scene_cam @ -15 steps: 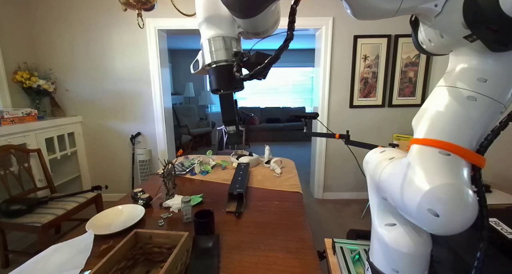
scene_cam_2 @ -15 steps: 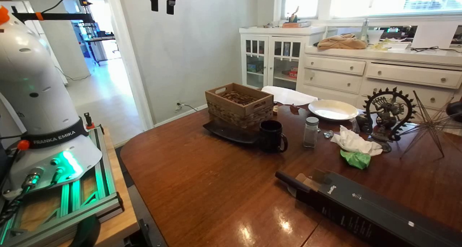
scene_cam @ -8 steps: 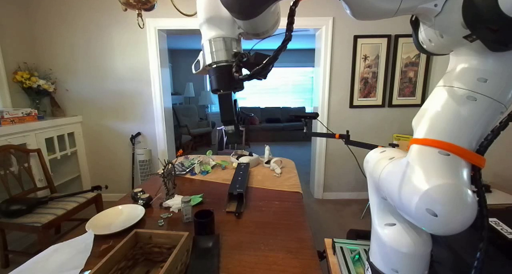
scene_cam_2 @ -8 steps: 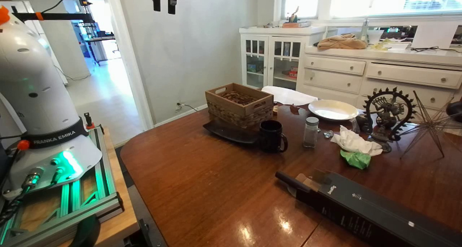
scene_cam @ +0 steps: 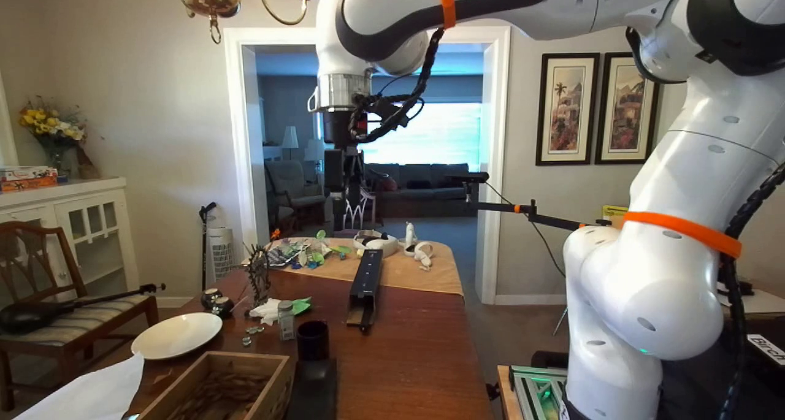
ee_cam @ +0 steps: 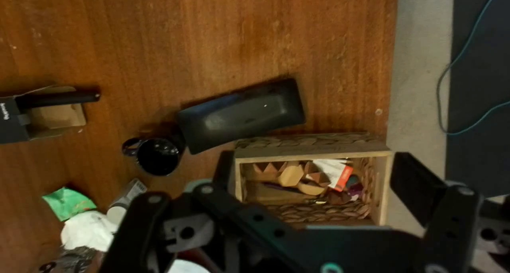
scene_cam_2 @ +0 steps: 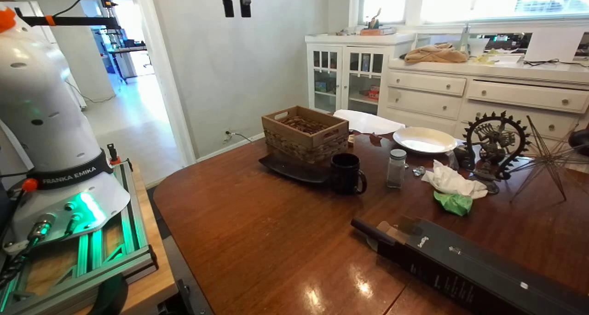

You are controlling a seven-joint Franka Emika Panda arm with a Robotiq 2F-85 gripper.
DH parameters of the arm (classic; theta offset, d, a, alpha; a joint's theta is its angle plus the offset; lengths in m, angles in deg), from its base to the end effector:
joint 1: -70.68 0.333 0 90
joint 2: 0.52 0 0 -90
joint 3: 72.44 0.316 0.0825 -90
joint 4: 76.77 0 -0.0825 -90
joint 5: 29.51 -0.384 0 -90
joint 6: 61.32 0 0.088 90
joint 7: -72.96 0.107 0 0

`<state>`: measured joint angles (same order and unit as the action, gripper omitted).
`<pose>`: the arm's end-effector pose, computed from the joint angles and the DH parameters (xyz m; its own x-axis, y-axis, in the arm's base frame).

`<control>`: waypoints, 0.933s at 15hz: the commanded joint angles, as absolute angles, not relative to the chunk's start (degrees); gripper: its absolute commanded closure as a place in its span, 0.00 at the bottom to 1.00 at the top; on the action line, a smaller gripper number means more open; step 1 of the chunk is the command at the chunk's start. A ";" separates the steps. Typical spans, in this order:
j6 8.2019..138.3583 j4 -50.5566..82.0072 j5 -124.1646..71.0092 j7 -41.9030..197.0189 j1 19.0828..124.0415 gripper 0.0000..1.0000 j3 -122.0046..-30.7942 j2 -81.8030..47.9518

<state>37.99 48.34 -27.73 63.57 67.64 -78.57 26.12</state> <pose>0.4074 -0.0754 0.5705 0.9997 0.0195 0.0152 0.0198 -0.9997 -0.0149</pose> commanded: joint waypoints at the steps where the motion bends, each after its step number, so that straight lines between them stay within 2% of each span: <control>1: 45.73 50.59 -23.90 64.05 65.65 0.00 -79.40 25.37; 8: 51.97 52.16 -21.67 67.21 60.68 0.00 -82.58 24.43; 14: 50.68 50.89 -23.06 65.79 60.85 0.00 -82.96 23.92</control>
